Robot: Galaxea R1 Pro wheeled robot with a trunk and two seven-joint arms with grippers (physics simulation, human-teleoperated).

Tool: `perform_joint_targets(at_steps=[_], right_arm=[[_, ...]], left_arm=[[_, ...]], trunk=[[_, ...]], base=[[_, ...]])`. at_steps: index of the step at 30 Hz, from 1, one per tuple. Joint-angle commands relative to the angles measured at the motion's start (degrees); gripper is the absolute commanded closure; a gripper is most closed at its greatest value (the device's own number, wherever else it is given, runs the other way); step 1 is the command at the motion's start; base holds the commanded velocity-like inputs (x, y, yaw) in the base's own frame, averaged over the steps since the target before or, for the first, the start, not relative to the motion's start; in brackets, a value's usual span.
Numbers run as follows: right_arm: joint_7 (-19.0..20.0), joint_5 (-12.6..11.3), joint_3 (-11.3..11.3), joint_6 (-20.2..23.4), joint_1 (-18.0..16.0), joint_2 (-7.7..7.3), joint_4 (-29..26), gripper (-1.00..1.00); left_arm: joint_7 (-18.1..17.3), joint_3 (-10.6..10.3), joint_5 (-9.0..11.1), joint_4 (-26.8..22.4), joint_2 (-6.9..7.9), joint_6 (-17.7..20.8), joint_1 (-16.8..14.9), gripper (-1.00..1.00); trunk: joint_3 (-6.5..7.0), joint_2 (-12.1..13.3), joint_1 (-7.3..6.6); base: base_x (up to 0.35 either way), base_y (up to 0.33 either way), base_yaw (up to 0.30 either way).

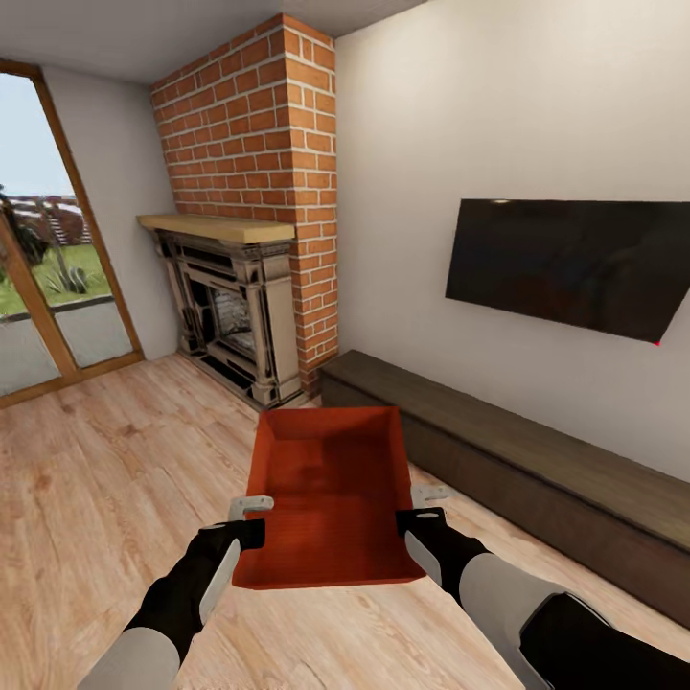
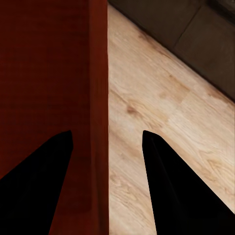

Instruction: Move the two storage containers from the living room to the garage. In the garage, place one container on the floor and stack the other container on top of it (either order is fine).

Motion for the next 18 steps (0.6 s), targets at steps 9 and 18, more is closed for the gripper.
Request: perform_joint_targets(at_steps=[9,18], right_arm=[[0.2,-0.2,1.0,0.3,-0.1,-0.03,-1.1,1.00],[0.2,-0.2,1.0,0.3,-0.1,-0.03,-1.1,1.00]], left_arm=[[0.8,-0.1,-0.8,0.1,0.14,0.5,0.0,1.00],[0.7,-0.1,-0.7,0.2,0.17,0.4,0.0,1.00]], trunk=[[0.09,-0.1,0.04],[0.34,-0.1,0.04]], base=[[0.000,0.000,0.300],[0.000,0.000,0.300]])
